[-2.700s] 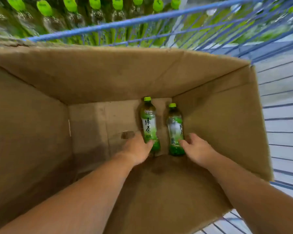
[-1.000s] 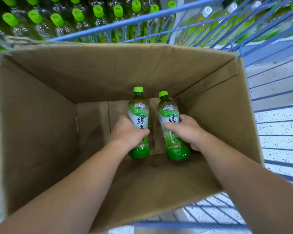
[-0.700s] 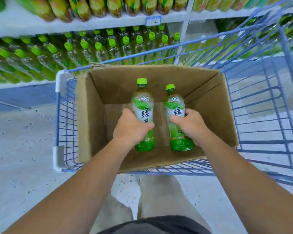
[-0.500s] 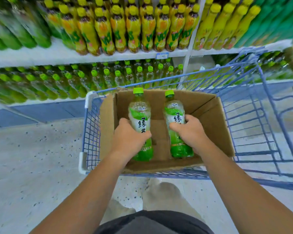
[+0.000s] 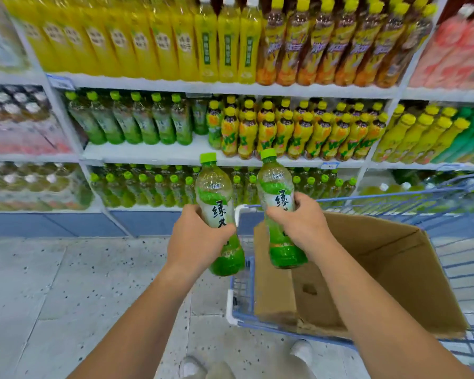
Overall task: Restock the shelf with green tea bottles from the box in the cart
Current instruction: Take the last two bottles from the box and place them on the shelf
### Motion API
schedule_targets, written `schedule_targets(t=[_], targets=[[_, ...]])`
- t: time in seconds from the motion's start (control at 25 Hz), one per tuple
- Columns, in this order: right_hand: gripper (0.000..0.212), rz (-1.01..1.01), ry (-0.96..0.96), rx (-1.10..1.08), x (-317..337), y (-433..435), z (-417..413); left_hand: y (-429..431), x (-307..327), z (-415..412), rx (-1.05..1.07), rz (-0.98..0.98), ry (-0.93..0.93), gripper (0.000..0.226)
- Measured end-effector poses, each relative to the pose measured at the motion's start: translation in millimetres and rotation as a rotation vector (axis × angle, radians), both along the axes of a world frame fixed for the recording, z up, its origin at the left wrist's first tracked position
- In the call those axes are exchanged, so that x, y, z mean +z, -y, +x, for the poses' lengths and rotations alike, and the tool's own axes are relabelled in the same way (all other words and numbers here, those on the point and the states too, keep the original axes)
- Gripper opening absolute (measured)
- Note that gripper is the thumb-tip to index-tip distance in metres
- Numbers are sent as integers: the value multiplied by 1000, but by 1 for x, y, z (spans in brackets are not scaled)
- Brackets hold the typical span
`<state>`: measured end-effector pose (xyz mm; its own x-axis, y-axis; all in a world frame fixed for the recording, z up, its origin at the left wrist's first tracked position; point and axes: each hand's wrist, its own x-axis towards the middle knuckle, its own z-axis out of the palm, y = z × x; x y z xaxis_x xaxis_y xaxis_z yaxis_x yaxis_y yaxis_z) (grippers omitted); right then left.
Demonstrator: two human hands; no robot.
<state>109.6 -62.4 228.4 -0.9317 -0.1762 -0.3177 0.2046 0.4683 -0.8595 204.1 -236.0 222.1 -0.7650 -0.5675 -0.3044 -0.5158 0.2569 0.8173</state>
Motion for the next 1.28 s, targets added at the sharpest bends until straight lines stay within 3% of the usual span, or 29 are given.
schedule_targets(t=[0.4, 0.96, 1.28], targets=[[18, -11, -86, 2, -26, 164, -42, 157, -33, -16, 3, -67, 1, 48], [20, -4, -139, -58, -114, 296, -181, 316, -113, -168, -27, -159, -134, 37], [22, 28, -360, -140, -177, 352, -237, 380, -192, -243, -44, -226, -349, 35]])
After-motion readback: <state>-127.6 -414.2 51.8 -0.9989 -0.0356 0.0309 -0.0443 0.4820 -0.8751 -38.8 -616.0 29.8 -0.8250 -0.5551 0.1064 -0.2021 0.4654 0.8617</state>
